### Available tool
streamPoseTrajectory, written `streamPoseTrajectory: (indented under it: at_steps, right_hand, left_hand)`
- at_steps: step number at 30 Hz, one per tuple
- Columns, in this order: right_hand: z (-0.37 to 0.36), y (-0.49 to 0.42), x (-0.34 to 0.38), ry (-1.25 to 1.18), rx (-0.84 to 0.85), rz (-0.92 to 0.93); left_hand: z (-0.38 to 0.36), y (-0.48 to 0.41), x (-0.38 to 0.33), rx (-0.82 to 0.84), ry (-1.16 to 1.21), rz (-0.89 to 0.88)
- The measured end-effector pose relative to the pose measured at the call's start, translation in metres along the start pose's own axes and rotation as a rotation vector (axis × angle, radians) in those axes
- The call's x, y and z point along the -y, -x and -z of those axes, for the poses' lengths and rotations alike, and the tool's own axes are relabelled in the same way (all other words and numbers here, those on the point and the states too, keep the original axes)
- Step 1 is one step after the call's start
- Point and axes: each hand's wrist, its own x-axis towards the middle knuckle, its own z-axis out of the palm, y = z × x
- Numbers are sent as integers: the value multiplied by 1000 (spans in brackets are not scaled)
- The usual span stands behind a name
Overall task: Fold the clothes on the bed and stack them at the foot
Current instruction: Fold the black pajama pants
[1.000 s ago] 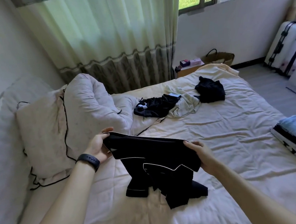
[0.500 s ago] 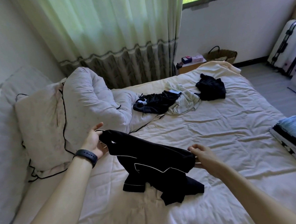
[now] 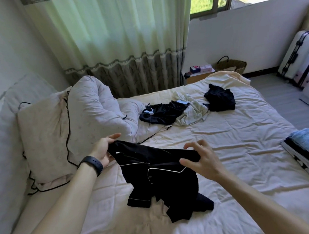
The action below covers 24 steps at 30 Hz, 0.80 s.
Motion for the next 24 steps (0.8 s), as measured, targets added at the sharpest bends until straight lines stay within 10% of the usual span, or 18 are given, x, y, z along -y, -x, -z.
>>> streamPoseTrajectory:
  at_steps: [7, 14, 24]
  right_hand:
    - [-10, 3, -11, 308, -1, 413]
    - [-20, -2, -13, 417, 98, 121]
    - [-32, -20, 12, 522, 160, -206]
  left_hand:
    - [3, -8, 4, 76, -628, -181]
    - [1, -19, 29, -86, -1435, -250]
    - [-18, -22, 27, -296, -1604, -443]
